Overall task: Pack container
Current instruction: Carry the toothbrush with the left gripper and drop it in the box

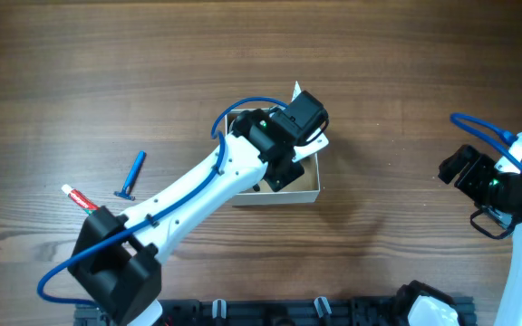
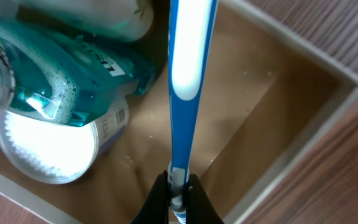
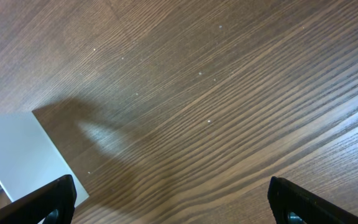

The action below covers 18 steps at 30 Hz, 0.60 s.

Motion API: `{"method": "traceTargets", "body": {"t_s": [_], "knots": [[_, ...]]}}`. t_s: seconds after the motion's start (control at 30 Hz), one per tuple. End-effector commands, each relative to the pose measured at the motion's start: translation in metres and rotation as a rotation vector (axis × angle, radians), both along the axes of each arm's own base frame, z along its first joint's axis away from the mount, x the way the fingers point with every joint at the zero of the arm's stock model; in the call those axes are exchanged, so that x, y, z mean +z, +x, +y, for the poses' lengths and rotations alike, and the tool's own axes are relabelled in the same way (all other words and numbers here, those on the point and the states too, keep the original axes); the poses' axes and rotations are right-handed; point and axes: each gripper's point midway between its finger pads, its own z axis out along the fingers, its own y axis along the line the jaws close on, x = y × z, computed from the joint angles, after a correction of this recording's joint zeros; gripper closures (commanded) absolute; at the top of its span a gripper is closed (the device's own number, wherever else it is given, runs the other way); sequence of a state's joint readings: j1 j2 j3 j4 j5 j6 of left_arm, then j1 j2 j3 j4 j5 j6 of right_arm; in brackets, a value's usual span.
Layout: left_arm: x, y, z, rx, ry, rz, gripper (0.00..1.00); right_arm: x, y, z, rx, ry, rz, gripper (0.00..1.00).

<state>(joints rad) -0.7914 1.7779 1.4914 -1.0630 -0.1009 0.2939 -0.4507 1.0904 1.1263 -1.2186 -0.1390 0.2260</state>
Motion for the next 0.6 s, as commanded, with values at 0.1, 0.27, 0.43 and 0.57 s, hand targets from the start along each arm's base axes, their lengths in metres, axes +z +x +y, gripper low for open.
{"method": "traceTargets", "body": {"t_s": [0.1, 0.27, 0.43, 0.57], "knots": [[-0.031, 0.007, 0.02, 0.072, 0.052, 0.057, 0.96, 0.004, 0.003, 0.001, 0.01, 0.011, -0.013, 0.0], [-0.033, 0.007, 0.02, 0.071, 0.051, 0.055, 0.62, 0.004, 0.004, 0.001, 0.011, 0.011, -0.013, 0.0], [-0.018, 0.013, 0.027, 0.142, 0.053, -0.001, 0.58, 0.004, 0.004, 0.001, 0.017, 0.007, -0.016, 0.0], [0.066, 0.026, 0.071, 0.433, -0.03, -0.256, 0.44, 0.005, 0.007, -0.001, 0.019, -0.004, -0.026, 0.0]]}}
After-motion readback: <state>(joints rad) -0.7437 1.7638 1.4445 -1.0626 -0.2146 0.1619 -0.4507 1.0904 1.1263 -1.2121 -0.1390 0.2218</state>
